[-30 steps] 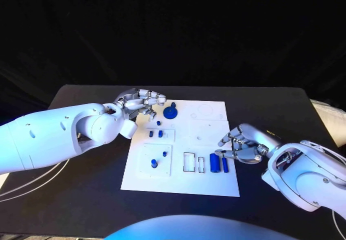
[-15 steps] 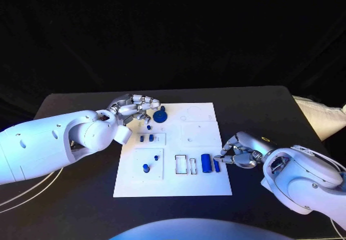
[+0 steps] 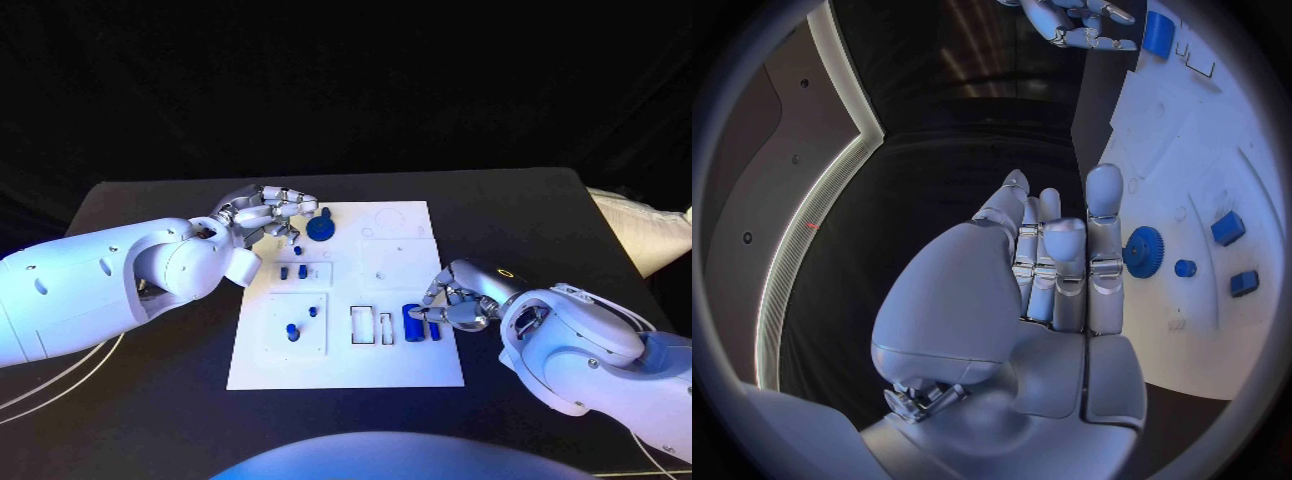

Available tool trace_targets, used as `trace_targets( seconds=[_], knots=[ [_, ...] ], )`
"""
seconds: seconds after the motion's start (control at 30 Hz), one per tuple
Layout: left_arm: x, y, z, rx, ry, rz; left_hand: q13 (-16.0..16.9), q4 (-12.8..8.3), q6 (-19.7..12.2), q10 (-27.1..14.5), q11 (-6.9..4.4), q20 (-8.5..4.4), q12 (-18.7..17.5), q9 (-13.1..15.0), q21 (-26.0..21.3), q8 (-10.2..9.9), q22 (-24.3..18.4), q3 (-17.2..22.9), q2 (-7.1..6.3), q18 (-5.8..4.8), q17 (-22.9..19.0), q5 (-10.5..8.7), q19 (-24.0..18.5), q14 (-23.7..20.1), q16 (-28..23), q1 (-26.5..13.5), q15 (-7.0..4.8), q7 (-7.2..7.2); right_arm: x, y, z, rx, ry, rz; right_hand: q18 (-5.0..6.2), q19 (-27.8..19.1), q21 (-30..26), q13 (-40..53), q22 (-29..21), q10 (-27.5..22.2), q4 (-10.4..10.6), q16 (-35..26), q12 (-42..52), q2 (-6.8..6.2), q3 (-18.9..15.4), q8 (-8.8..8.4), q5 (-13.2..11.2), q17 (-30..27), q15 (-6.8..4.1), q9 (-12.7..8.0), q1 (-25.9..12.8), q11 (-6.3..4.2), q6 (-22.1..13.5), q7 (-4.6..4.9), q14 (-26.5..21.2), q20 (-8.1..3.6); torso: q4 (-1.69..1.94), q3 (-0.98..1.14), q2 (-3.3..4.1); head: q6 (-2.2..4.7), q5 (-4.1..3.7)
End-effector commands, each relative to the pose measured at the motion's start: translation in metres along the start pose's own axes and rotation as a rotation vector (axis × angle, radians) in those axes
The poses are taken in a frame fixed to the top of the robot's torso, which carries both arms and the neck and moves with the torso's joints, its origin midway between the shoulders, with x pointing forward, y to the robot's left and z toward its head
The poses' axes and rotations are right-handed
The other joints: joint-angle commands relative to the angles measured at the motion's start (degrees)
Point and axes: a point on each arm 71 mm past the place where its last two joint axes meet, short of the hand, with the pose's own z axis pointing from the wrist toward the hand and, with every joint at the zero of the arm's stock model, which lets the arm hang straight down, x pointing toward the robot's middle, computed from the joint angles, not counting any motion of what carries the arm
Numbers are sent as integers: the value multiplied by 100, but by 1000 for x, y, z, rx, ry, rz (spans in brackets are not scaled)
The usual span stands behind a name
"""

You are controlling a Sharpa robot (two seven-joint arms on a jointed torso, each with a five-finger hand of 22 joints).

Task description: Assemble the parts on the task board

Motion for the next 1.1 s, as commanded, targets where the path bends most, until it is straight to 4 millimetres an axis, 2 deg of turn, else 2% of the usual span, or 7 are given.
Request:
trace_targets(
  seconds=[0.03, 0.3, 0.57, 0.67, 0.83, 0.93, 1.1],
  knots=[
    [3, -1, 0, 9, 22, -11, -9, 33, -54, -41, -13, -2, 15, -8, -19, 36, 7, 16, 47, -44, -8, -14, -25, -36, -28, -27, 14, 1, 3, 2, 2, -3, 19, -69, -89, 37, 21, 821, 2, 53, -6, 38, 402, -12, -44, 31, 25, 1026, 39, 9, 80, -28, -38, 14, 515, 1, 8, -10, 0, -13, 9],
    [3, -1, 0, 8, 26, -12, -9, 33, -54, -41, -13, -2, 15, -8, -19, 36, 7, 16, 47, -44, -8, -14, -25, -36, -28, -27, 14, 1, 13, 4, 7, -7, 72, -130, -85, 23, 9, 813, -17, 39, -9, 32, 385, -7, -56, 37, 15, 1011, 41, 20, 114, -24, -51, 17, 512, 3, 13, -11, 4, -55, 37],
    [3, -1, 0, 7, 35, -13, -10, 38, -57, -43, -13, 0, 16, -9, -20, 39, 7, 16, 51, -44, -12, -14, -26, -38, -29, -30, 15, 0, 21, 5, 10, -6, 101, -157, -82, 12, -1, 808, -31, 26, -1, 26, 370, -3, -72, 44, -8, 999, 44, 30, 123, -21, -58, 20, 509, 5, 31, -21, 3, -91, 51],
    [4, -1, 0, 6, 42, -15, -10, 38, -58, -44, -14, 0, 17, -10, -19, 41, 9, 20, 57, -45, -16, -13, -26, -40, -31, -28, 15, -1, 24, 6, 13, -7, 108, -162, -80, 4, -8, 796, -42, 17, 0, 21, 355, 0, -76, 47, -13, 988, 45, 33, 127, -20, -59, 20, 506, 6, 33, -22, 5, -71, 78],
    [5, -1, 0, 5, 47, -16, -10, 38, -58, -45, -15, 1, 18, -10, -23, 42, 7, 21, 60, -44, -19, -13, -28, -41, -33, -26, 15, -3, 29, 8, 15, -11, 110, -156, -81, 3, -8, 803, -38, 13, -2, 22, 355, 13, -81, 57, -17, 991, 47, 44, 148, -19, -57, 19, 506, 8, 46, -18, 5, -89, 88],
    [4, -1, 0, 5, 48, -16, -10, 38, -58, -45, -15, 1, 18, -10, -25, 43, 6, 22, 61, -43, -20, -13, -28, -42, -33, -25, 15, -3, 30, 9, 15, -14, 100, -141, -83, 8, 2, 842, -17, 19, -8, 28, 377, 78, -75, 104, 2, 1007, 42, 83, 218, -29, -14, 6, 509, 9, 39, -22, 2, -98, 98],
    [4, -1, 0, 4, 49, -16, -10, 38, -58, -45, -15, 1, 18, -10, -25, 43, 6, 22, 61, -43, -20, -13, -28, -42, -33, -25, 15, -3, 27, 11, 15, -19, 48, -84, -124, 128, 131, 1049, 192, 118, -42, 108, 558, 387, 46, 230, 19, 1179, -4, 208, 442, -88, 118, -62, 543, -23, 38, -21, 3, -97, 116]
  ],
)
